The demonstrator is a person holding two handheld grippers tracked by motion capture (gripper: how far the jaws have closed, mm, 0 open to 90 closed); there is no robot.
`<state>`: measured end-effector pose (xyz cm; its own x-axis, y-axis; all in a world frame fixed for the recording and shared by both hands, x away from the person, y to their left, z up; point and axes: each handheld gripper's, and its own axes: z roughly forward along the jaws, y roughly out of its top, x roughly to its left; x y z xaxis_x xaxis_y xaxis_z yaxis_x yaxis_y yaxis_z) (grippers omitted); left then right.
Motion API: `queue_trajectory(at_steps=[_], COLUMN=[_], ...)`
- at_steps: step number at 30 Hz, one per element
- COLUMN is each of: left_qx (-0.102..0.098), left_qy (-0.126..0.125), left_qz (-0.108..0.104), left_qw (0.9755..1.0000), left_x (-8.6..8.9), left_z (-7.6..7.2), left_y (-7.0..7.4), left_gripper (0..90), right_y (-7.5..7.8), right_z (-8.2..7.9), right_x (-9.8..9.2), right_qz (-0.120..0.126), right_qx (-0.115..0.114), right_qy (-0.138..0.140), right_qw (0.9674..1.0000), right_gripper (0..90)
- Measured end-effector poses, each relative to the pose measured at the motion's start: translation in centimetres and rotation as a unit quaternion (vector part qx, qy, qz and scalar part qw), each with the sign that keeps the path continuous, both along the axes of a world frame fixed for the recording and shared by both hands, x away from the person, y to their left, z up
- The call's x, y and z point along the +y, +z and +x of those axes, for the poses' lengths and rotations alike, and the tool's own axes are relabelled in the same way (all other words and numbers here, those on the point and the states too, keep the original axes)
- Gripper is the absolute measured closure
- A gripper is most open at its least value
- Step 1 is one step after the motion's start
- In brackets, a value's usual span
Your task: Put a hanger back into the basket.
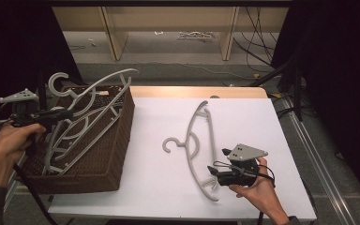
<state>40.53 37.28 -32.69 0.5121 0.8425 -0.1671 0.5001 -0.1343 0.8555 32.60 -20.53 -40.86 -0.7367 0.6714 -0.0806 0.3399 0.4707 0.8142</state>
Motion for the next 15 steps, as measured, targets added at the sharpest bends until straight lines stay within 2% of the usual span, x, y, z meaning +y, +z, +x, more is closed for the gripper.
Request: queue_trajectory(at_steps=[7, 11, 12, 15], left_qx=[0.01, 0.015, 0.015, 0.016], left_qy=[0.02, 0.025, 0.026, 0.024], left_qz=[0.001, 0.009, 0.026, 0.027], left_qw=[0.9998, 0.9995, 0.9992, 0.9992], left_x=[1.3, 2.1, 2.5, 2.8], left_z=[-0.2, -0.3, -0.5, -0.6], left_y=[-1.4, -2.0, -2.1, -2.5], left_gripper=[79.6, 79.6, 79.6, 79.7], right_y=[-0.2, -0.2, -0.3, -0.3], right_z=[0.0, 0.0, 0.0, 0.0], right_x=[0.0, 0.0, -0.1, -0.1], right_qz=[-0.003, -0.003, -0.003, -0.001], right_qx=[0.001, 0.003, 0.004, 0.004], right_qy=[0.002, -0.001, -0.001, -0.001], right_qw=[1.0, 1.0, 1.0, 1.0], right_gripper=[25.2, 25.2, 25.2, 25.2])
